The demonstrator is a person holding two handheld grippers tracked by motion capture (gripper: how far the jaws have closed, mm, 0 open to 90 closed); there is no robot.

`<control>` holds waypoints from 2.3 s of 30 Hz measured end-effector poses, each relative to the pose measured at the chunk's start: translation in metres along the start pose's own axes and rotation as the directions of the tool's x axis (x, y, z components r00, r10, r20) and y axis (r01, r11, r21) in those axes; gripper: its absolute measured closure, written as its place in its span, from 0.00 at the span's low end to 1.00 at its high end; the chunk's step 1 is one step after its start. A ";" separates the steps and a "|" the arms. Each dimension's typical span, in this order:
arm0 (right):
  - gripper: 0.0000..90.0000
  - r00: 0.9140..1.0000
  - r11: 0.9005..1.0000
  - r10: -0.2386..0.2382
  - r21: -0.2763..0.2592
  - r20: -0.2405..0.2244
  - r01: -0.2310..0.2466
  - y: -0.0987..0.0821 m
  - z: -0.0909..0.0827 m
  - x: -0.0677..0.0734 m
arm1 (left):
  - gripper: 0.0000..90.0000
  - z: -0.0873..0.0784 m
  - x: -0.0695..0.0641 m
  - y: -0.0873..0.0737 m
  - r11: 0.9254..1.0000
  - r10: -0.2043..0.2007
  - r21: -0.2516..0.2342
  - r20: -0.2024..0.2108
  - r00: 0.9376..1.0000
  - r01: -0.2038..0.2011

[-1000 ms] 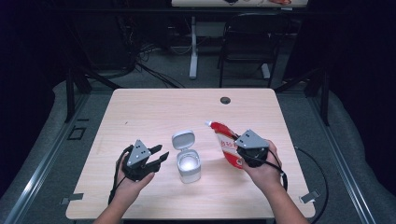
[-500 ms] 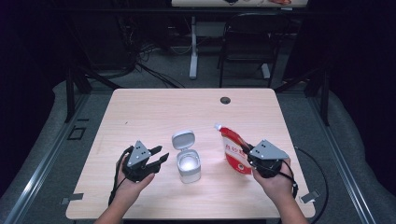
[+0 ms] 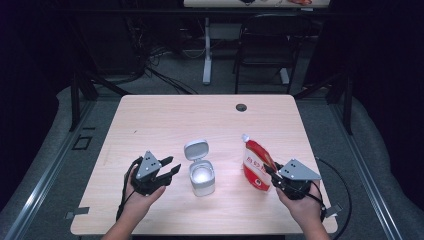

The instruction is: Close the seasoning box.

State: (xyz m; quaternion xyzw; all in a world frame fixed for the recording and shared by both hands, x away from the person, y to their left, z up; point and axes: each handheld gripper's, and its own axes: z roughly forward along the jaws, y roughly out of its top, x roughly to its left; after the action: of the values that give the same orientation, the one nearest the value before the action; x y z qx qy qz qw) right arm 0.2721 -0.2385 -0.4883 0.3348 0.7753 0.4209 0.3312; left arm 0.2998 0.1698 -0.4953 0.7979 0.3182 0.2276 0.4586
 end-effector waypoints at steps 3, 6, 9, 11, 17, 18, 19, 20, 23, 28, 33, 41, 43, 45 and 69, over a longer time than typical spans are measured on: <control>0.82 1.000 1.000 0.007 0.001 0.005 -0.007 -0.002 -0.001 0.000 | 0.67 0.000 0.000 0.000 1.000 0.000 0.001 0.000 1.000 0.000; 0.79 1.000 1.000 0.014 0.003 0.000 -0.014 -0.003 0.000 0.001 | 0.67 0.001 0.000 -0.001 1.000 0.000 0.006 -0.002 1.000 0.000; 0.76 1.000 1.000 0.024 0.001 -0.007 -0.024 -0.005 0.001 0.003 | 0.66 0.001 0.000 -0.001 1.000 -0.003 0.009 0.000 1.000 0.003; 0.73 0.999 1.000 0.031 0.003 -0.012 -0.031 -0.006 0.000 0.005 | 0.66 0.001 0.000 -0.001 1.000 -0.008 0.006 0.001 1.000 0.008; 0.67 0.999 0.999 0.032 -0.003 -0.007 -0.032 -0.007 -0.003 0.006 | 0.66 0.001 0.001 -0.001 1.000 -0.015 0.005 0.002 1.000 0.015; 0.67 0.999 0.999 0.032 -0.003 -0.007 -0.032 -0.007 -0.003 0.006 | 0.66 0.001 0.001 -0.001 1.000 -0.015 0.005 0.002 1.000 0.015; 0.66 0.999 0.999 0.034 -0.003 -0.005 -0.034 -0.007 -0.004 0.006 | 0.66 0.001 0.002 -0.002 1.000 -0.016 0.004 0.002 1.000 0.016; 0.65 0.999 0.999 0.039 -0.005 -0.008 -0.040 -0.007 -0.007 0.006 | 0.66 0.000 0.002 -0.002 1.000 -0.016 0.005 0.000 1.000 0.016; 0.64 0.999 0.999 0.045 -0.007 -0.013 -0.045 -0.007 -0.011 0.007 | 0.66 0.000 0.003 -0.002 1.000 -0.017 0.007 0.003 1.000 0.017; 0.60 0.998 0.997 0.069 -0.017 -0.007 -0.069 -0.008 -0.017 0.009 | 0.66 0.000 0.004 -0.003 1.000 -0.023 0.003 0.001 1.000 0.023; 0.59 0.997 0.996 0.083 -0.015 -0.011 -0.083 -0.012 -0.021 0.009 | 0.65 -0.001 0.004 -0.003 1.000 -0.027 0.004 0.002 1.000 0.027; 0.60 0.996 0.996 0.085 -0.006 -0.009 -0.085 -0.021 -0.025 0.011 | 0.65 0.001 0.004 -0.004 1.000 -0.029 0.011 0.008 1.000 0.029; 0.66 0.997 0.997 0.079 0.023 -0.018 -0.079 -0.025 -0.025 0.013 | 0.65 0.001 0.004 -0.004 0.999 -0.032 0.013 0.009 0.999 0.031; 0.68 0.997 0.997 0.071 0.043 -0.016 -0.071 -0.030 -0.025 0.016 | 0.65 0.001 0.004 -0.004 0.999 -0.034 0.012 0.011 0.999 0.034; 0.96 0.994 0.994 0.063 0.096 -0.091 -0.054 -0.041 -0.024 0.046 | 0.68 0.000 0.008 -0.005 0.999 -0.049 0.014 -0.005 0.999 0.049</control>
State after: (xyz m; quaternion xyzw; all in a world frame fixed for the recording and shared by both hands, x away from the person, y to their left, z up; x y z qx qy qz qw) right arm 0.2179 -0.2289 -0.5246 0.3524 0.7986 0.4090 0.2660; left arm 0.3037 0.1775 -0.4995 0.7926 0.3404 0.2160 0.4574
